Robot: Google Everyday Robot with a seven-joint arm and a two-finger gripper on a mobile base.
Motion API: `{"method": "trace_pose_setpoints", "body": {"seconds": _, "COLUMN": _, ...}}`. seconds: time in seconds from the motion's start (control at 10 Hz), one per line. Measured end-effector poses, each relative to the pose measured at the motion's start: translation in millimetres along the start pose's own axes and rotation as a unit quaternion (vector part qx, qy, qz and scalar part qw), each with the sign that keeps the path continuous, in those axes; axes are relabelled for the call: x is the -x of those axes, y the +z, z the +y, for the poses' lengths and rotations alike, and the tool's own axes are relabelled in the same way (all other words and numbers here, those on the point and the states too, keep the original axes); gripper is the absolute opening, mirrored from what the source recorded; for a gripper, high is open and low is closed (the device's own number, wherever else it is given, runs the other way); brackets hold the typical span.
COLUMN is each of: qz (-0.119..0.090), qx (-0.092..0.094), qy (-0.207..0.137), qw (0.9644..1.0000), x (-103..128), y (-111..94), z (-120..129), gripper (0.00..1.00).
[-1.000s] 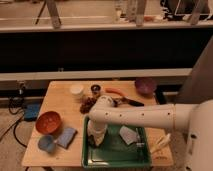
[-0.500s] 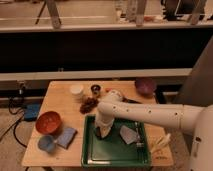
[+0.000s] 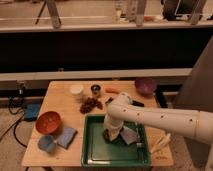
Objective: Wipe tray with eraser
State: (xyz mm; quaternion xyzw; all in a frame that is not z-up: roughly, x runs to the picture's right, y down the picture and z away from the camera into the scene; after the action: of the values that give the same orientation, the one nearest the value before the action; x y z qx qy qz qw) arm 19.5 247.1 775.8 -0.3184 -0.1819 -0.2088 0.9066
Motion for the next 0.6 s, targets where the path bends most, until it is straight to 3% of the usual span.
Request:
{"method": "trace_pose_setpoints", "body": {"seconds": 0.3, "qz": 0.002, "qx": 0.025, "qy": -0.013, "qw": 0.9996, "x": 13, "y": -2, "z": 30, "gripper": 0.00}}
{"method": "trace_pose_setpoints", "body": {"seconds": 0.6, "qz": -0.003, "qx": 0.063, "qy": -0.042, "qw": 0.9971, "x": 34, "y": 9, "z": 55, "gripper": 0.00}}
